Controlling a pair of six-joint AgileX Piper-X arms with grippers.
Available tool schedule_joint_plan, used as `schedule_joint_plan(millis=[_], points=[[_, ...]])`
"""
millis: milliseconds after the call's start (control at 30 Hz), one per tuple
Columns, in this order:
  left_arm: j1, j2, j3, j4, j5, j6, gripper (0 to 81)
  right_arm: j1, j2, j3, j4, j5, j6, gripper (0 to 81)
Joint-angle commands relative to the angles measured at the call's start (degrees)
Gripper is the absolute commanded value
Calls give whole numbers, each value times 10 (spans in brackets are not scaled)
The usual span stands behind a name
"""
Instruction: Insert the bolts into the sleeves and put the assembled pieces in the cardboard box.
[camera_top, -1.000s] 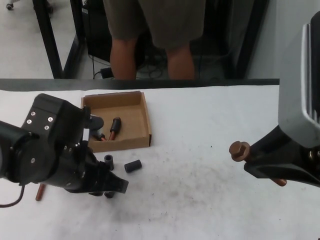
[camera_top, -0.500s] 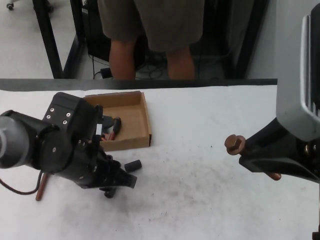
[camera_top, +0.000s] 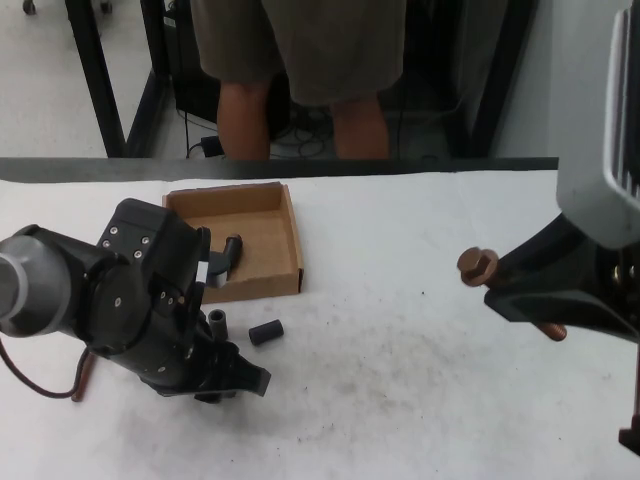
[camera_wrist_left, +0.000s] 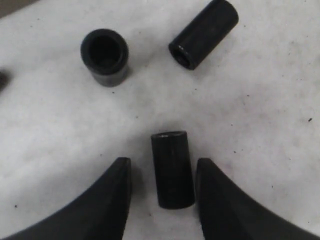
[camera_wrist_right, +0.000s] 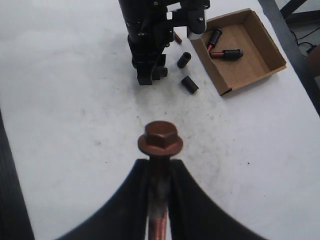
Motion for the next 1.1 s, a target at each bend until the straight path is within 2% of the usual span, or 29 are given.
schedule_joint_plan(millis=[0,167,233,467,767,967,1067], points=[[-2,13,-3,-2,1,1,405,-11,-3,-3,-7,-4,-5,0],[-2,24,-3,-3,5,1,386,-20,-3,-3,-7,-4,-5,0],[-2,23,-3,-3,11,1,319,-20,-3,-3,-7,-4,-5,0],[-2,23,-3,8,63,-14,4,-20,-3,-3,-7,-4,-5,0],[-2,-1,-3,84,84,-26,8,-20,-3,-3,-9,-4,-5,0],[-2,-88,-3,82,112,7,8,-20,0,-3,-78,-4,20,0],[-4,-149,4,78,158,31,8,-20,12,-3,-114,-4,51,0]])
